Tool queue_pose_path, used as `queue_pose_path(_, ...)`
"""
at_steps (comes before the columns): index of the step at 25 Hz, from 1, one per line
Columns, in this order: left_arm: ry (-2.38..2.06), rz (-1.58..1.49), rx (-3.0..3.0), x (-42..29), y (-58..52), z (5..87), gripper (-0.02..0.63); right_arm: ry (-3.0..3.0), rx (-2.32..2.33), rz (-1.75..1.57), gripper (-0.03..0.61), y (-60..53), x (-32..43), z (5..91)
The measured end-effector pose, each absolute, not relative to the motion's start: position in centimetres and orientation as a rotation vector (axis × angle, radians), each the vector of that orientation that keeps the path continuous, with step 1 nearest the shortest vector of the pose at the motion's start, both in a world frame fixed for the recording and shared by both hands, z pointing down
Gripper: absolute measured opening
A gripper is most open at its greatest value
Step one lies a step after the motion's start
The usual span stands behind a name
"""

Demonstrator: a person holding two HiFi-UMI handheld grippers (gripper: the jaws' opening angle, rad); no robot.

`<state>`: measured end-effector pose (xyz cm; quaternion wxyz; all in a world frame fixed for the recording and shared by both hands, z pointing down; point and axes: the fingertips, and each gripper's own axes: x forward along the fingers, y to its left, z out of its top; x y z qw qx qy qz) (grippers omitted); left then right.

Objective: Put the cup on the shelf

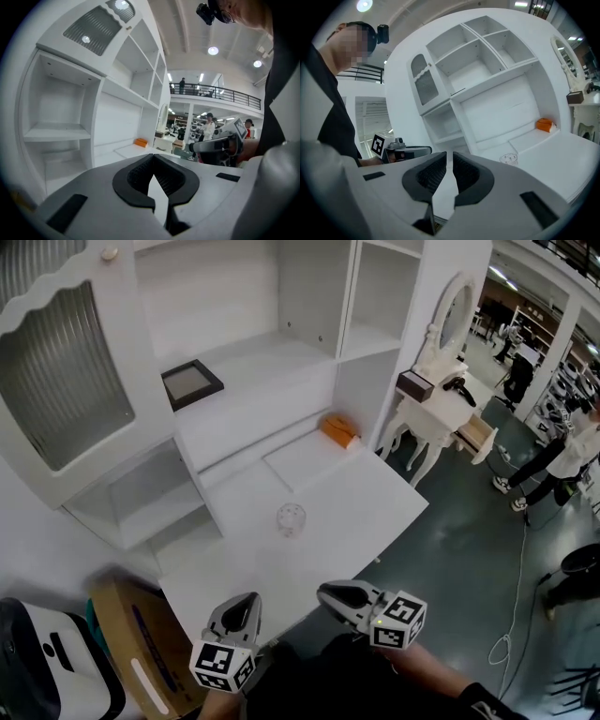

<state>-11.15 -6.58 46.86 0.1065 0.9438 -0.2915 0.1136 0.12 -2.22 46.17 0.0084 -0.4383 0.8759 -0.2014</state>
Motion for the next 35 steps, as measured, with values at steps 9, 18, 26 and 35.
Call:
queue_pose_path(9, -0.942, 0.382, 2.699, -8.9, -10.7, 49.3, 0.012, 2.815, -1.197, -0.717, 0.018, -7.3, 1.6, 48.2)
queue_pose_path(18, -1.293, 0.290, 2.482, -2.5, -13.9, 49.8, 0.012, 3.029, -0.826, -0.775, 0.018, -11.9, 9.0, 50.4)
queue_pose_path(26, -1.424, 0.276, 2.388, 2.2, -15.3, 50.9, 0.012, 3.111, -0.619, -0.801, 0.018, -15.4, 11.8, 52.9)
queue_pose_path(35, -1.438, 0.267, 2.349, -0.2, -17.1, 53.0, 0.012, 3.131, -0.648, -0.884, 0.093, -18.8, 9.0, 57.9)
